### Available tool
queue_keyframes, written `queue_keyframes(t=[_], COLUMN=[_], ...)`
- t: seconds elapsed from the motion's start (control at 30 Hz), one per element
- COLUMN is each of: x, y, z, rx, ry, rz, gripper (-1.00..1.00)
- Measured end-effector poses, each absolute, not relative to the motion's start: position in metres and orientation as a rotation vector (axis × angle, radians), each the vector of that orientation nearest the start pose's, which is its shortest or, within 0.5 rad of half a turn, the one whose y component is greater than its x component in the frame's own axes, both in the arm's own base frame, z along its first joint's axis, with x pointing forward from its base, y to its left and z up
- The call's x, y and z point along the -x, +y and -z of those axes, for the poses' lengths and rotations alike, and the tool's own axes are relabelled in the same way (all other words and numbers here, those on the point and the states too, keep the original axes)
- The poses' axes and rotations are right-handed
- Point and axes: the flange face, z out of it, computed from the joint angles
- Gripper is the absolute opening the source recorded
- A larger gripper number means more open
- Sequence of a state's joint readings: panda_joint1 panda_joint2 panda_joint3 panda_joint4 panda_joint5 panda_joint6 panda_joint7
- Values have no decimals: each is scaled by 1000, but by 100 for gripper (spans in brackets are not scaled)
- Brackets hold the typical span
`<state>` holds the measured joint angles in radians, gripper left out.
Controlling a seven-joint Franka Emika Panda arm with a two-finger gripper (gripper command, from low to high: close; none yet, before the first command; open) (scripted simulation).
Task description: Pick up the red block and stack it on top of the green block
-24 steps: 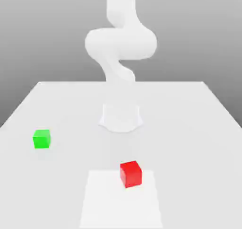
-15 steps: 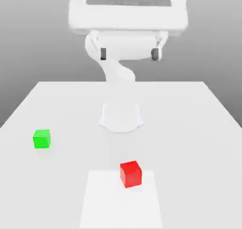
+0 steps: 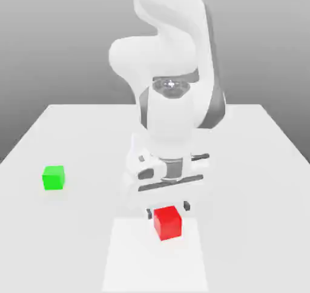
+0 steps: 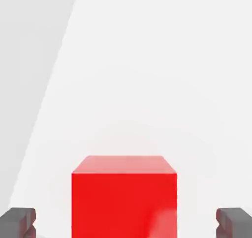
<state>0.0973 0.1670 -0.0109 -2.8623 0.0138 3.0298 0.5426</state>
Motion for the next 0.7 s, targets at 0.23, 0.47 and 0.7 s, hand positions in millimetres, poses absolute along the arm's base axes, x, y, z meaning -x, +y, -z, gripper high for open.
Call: queue_keyframes(t=[0.23,0.47,0.7], x=[-345,-346,-337], y=[29,29,-58], z=[-143,-192,-220], rx=[3056,3056,2972], ry=[731,732,1042], rz=[0,0,5], gripper=[-100,-100,-100])
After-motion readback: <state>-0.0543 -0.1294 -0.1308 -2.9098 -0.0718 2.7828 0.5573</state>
